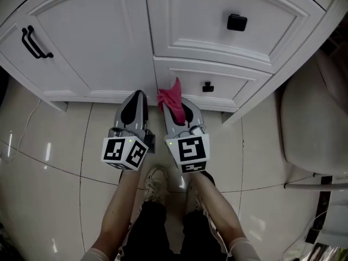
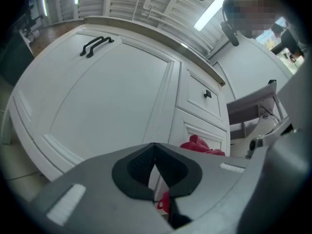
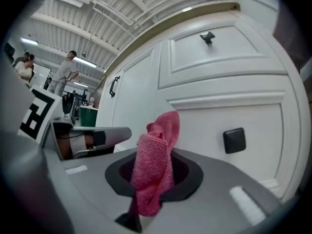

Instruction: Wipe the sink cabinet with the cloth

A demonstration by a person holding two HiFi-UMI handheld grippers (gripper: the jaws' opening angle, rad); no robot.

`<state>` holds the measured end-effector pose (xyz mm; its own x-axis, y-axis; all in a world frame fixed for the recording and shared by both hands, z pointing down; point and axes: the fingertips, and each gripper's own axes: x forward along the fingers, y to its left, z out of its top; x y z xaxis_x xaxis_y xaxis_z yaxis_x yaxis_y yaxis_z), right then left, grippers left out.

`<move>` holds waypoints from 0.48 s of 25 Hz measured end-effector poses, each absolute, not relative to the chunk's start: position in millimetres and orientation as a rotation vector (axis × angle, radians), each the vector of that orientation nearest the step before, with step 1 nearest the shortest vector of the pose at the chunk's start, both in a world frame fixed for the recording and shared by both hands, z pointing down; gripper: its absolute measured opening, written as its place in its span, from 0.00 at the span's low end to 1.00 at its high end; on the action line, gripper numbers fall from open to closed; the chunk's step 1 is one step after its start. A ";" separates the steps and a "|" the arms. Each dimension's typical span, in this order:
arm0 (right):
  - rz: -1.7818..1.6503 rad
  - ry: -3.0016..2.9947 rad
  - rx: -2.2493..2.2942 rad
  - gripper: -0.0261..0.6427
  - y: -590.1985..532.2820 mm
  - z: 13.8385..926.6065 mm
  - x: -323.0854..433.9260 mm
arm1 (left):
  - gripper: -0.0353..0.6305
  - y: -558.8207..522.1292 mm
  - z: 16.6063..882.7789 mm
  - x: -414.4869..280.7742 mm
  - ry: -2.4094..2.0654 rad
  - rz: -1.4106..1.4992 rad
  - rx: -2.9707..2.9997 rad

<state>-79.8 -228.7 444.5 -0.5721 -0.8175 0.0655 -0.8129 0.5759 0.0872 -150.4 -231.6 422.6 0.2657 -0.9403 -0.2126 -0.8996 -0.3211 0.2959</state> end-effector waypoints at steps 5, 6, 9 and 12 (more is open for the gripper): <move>-0.064 -2.692 1.392 0.13 -252.3 449.3 -89.6 | 0.06 -240.8 442.0 -155.9 -1.770 -0.558 2.369; -0.059 -2.697 1.388 0.13 -252.2 450.9 -91.0 | 0.06 -242.8 445.7 -148.3 -1.752 -0.548 2.383; -0.067 -2.695 1.367 0.13 -251.8 460.1 -90.6 | 0.07 -246.1 447.4 -125.9 -1.697 -0.537 2.417; -0.074 -2.654 1.415 0.13 -256.6 471.2 -64.3 | 0.07 -244.8 440.8 -113.1 -1.674 -0.526 2.450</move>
<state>-64.3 -256.6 471.2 -0.5505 -0.8295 0.0941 -0.8230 0.5582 0.1053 -113.1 -244.8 440.8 0.3244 -0.9220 -0.2114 -0.8774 -0.3768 0.2970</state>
